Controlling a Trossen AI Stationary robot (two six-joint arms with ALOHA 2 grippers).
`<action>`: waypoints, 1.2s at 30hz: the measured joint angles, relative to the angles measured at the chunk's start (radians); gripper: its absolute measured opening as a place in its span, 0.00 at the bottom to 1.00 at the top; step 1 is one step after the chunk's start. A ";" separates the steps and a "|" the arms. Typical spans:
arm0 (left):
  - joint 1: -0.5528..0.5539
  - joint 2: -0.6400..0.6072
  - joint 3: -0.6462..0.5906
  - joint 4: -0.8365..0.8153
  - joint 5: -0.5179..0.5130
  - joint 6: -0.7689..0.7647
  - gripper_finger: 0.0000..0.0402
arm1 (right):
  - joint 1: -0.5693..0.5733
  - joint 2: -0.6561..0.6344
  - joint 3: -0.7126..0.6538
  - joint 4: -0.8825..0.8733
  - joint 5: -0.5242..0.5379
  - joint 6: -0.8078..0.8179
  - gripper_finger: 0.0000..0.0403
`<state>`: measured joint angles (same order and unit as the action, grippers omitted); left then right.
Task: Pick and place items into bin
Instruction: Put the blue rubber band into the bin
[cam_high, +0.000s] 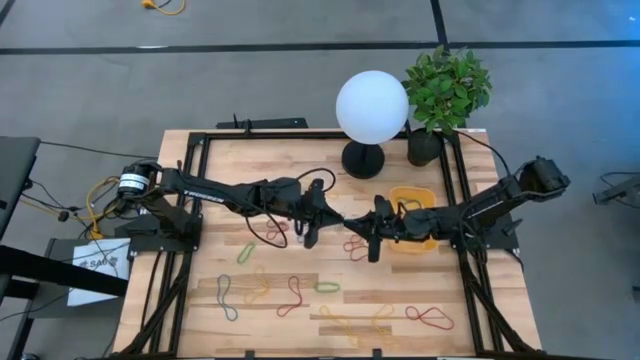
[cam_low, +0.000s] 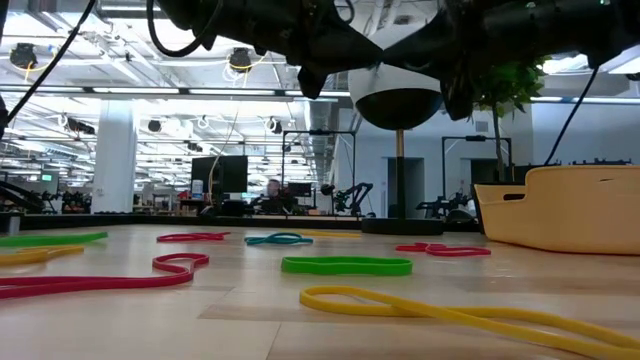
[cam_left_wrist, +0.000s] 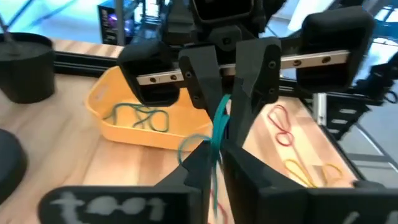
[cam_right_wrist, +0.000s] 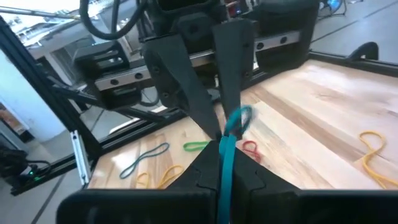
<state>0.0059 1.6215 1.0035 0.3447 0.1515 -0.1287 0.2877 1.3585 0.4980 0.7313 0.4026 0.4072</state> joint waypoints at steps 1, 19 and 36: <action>0.000 -0.003 0.000 -0.001 0.019 0.000 0.10 | 0.001 -0.008 0.000 -0.012 0.003 0.000 0.00; -0.047 -0.267 0.000 -0.285 0.047 -0.048 0.20 | 0.134 -0.585 0.002 -1.110 0.529 0.408 0.00; -0.331 -0.591 -0.039 -0.612 -0.521 -0.077 0.20 | 0.093 -0.435 0.000 -1.544 0.380 0.921 0.00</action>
<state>-0.3254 1.0309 0.9645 -0.2670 -0.3699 -0.2058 0.3803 0.9238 0.4980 -0.8125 0.7821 1.3286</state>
